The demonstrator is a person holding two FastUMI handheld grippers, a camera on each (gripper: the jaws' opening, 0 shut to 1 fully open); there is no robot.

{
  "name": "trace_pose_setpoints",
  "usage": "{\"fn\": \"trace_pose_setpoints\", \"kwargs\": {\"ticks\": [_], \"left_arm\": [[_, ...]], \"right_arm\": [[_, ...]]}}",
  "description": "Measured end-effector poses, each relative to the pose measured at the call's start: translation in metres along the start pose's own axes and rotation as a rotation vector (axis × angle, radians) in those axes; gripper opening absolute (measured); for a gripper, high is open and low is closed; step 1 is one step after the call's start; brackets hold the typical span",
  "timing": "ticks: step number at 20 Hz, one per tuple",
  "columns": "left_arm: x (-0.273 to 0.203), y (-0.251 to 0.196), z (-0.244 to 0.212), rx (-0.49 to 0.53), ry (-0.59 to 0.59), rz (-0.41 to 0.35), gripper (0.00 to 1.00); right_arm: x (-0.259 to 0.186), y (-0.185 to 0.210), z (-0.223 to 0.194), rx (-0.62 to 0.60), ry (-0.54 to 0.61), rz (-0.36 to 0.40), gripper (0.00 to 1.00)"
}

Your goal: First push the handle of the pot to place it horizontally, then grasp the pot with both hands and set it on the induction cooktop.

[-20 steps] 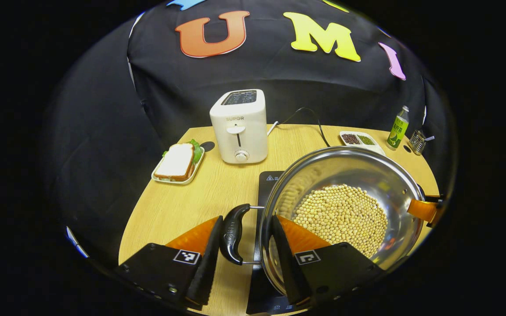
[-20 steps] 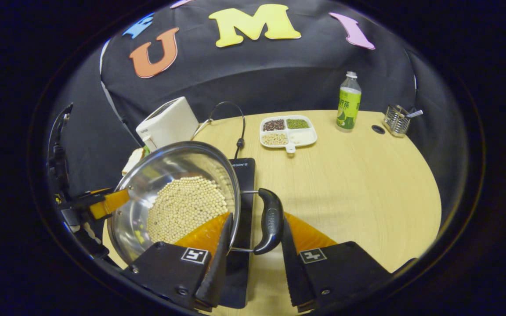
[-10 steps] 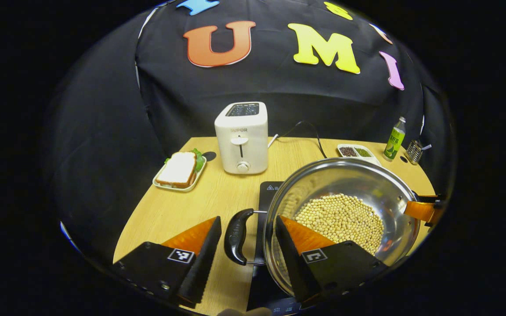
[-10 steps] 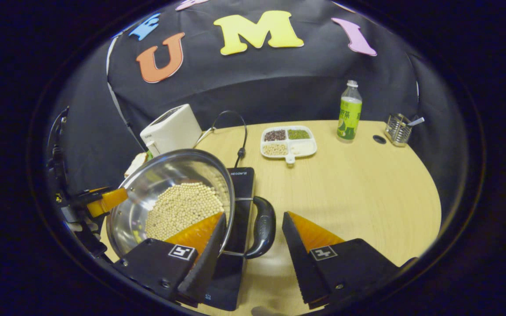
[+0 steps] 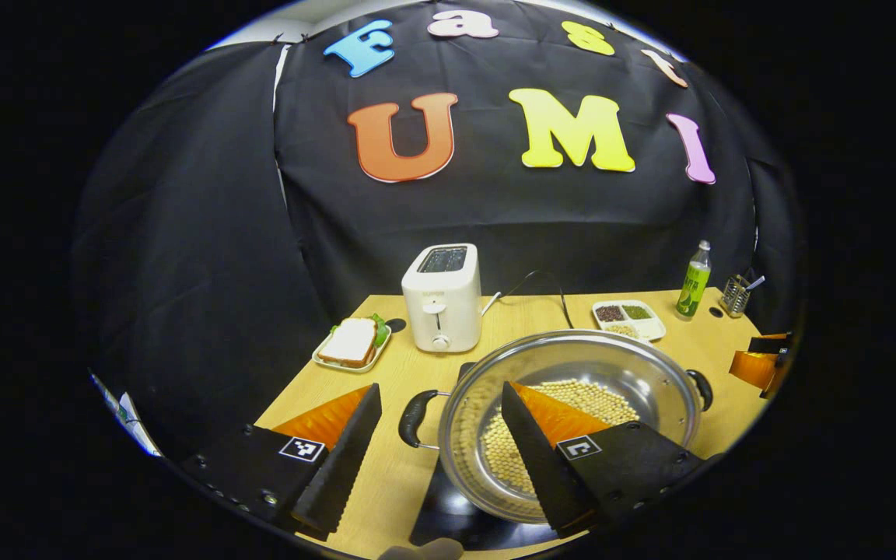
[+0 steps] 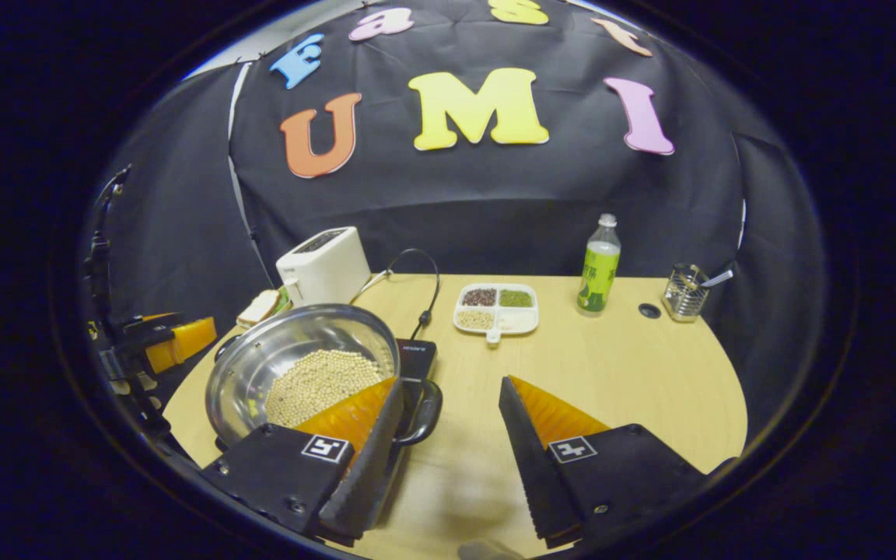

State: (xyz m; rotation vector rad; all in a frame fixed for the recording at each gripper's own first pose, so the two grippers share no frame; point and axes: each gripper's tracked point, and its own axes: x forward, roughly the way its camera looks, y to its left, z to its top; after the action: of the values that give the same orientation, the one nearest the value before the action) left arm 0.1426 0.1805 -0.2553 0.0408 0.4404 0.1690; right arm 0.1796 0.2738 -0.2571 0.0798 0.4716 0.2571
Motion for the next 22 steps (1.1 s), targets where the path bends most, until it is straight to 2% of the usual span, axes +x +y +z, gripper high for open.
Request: {"fn": "trace_pose_setpoints", "kwargs": {"ticks": [3, 5, 8, 12, 14, 15, 18, 21, 22], "left_arm": [[-0.050, -0.033, 0.026, 0.033, -0.091, 0.018, 0.92], [-0.088, -0.059, 0.038, 0.056, -0.134, 0.026, 0.98], [-0.145, -0.103, 0.063, 0.063, -0.191, 0.037, 0.96], [-0.216, -0.174, 0.090, 0.053, -0.275, -0.025, 0.96], [-0.247, -0.206, 0.102, 0.048, -0.303, -0.057, 0.96], [-0.259, -0.219, 0.106, 0.045, -0.319, -0.069, 0.96], [-0.292, -0.254, 0.118, 0.017, -0.355, -0.114, 0.96], [-0.324, -0.276, 0.128, -0.014, -0.391, -0.147, 0.96], [-0.332, -0.279, 0.130, -0.015, -0.397, -0.150, 0.96]], "right_arm": [[-0.048, -0.032, 0.020, -0.027, -0.069, -0.006, 0.79], [-0.086, -0.066, 0.030, -0.043, -0.113, -0.002, 0.79], [-0.143, -0.106, 0.046, -0.068, -0.169, -0.012, 0.79], [-0.219, -0.164, 0.070, -0.049, -0.251, -0.032, 0.81], [-0.252, -0.193, 0.083, -0.049, -0.298, -0.062, 0.99], [-0.269, -0.209, 0.089, -0.045, -0.326, -0.076, 0.96], [-0.316, -0.248, 0.097, -0.022, -0.372, -0.110, 0.96], [-0.358, -0.269, 0.098, -0.014, -0.416, -0.142, 0.96], [-0.368, -0.276, 0.098, -0.018, -0.429, -0.152, 1.00]]}}
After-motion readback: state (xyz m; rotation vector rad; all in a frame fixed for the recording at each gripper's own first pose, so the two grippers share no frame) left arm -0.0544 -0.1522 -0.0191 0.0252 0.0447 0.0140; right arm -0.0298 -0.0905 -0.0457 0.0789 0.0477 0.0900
